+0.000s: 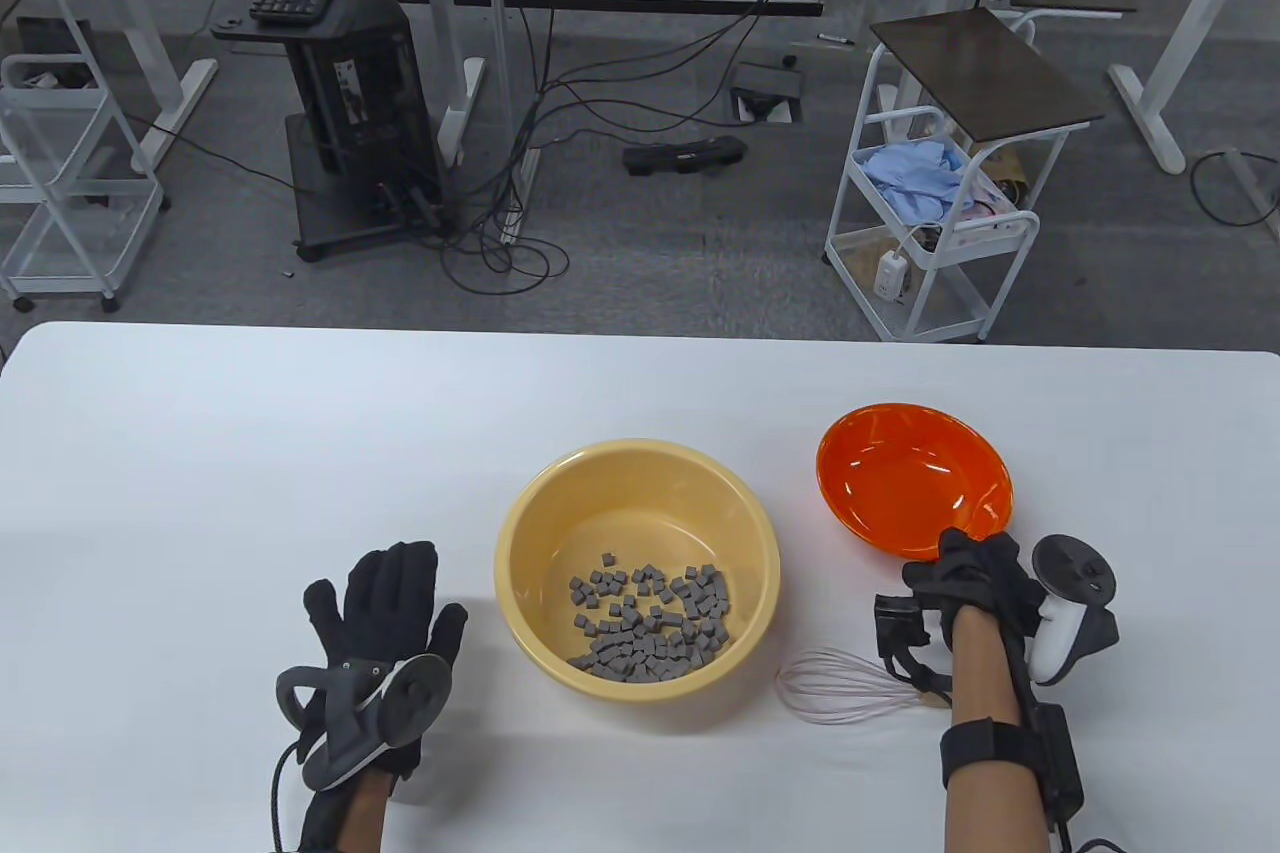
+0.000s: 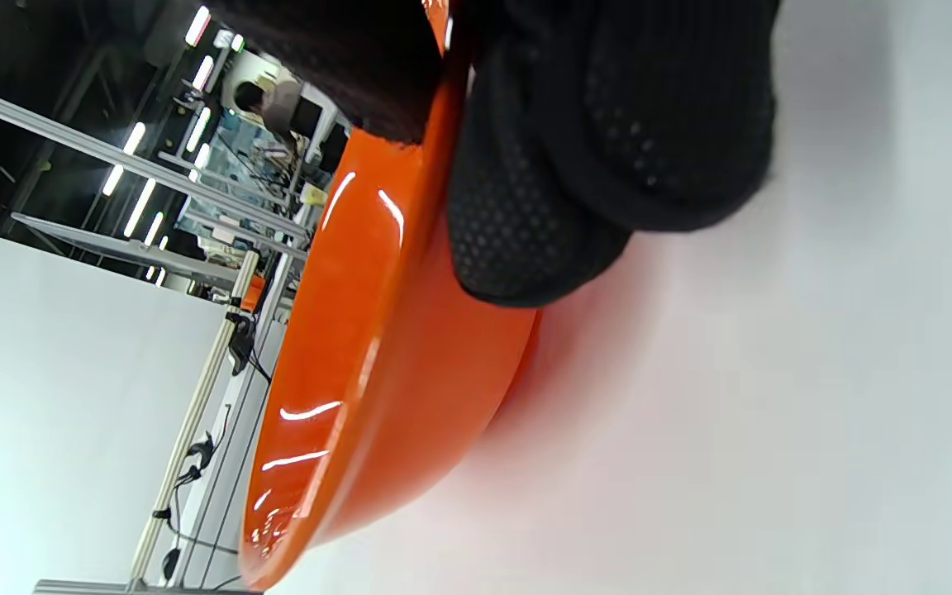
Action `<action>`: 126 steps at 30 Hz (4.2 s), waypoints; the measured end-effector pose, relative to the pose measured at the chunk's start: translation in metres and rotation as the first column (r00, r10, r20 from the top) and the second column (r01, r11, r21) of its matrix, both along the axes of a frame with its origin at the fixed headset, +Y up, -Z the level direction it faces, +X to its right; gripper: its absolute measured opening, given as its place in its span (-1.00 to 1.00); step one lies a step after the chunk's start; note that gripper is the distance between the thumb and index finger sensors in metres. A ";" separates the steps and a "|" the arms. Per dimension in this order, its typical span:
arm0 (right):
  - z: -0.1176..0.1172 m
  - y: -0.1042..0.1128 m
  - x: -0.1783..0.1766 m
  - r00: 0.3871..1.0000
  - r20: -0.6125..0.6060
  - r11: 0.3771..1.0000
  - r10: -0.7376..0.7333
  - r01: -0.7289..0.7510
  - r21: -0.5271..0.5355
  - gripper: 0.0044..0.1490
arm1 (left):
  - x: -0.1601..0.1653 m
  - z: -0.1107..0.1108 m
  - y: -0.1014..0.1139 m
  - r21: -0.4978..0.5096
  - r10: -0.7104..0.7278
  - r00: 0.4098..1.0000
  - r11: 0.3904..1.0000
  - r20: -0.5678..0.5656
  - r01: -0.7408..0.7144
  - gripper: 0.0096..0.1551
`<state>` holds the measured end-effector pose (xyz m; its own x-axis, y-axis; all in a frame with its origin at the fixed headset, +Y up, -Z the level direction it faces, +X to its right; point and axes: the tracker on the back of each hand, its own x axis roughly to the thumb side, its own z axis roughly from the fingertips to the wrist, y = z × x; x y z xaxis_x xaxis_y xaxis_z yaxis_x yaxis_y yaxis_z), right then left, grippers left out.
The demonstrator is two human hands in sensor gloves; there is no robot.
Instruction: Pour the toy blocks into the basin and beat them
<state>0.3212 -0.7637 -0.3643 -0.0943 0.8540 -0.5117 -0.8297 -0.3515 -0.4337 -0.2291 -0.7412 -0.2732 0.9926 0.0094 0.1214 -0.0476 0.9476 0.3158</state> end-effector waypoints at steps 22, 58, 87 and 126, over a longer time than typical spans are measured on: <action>0.059 0.046 0.005 0.834 -0.412 0.925 0.367 -0.278 0.260 -0.47 | 0.007 0.002 0.000 0.015 0.059 0.997 0.998 0.042 -0.060 -0.23; 0.080 -0.009 0.015 0.548 -0.681 0.702 0.486 -0.709 -0.071 -0.34 | 0.029 -0.006 -0.029 -0.264 0.561 0.827 0.793 -0.034 -0.549 -0.03; 0.076 -0.018 0.019 0.461 -0.721 0.680 0.517 -0.733 0.020 -0.33 | 0.030 -0.006 -0.040 -0.263 0.834 0.525 0.476 -0.167 -0.839 -0.13; 0.056 0.100 -0.185 0.263 -0.612 0.659 0.746 -0.421 0.623 -0.37 | 0.028 -0.011 -0.047 -0.291 0.939 0.289 0.229 -0.185 -0.929 -0.21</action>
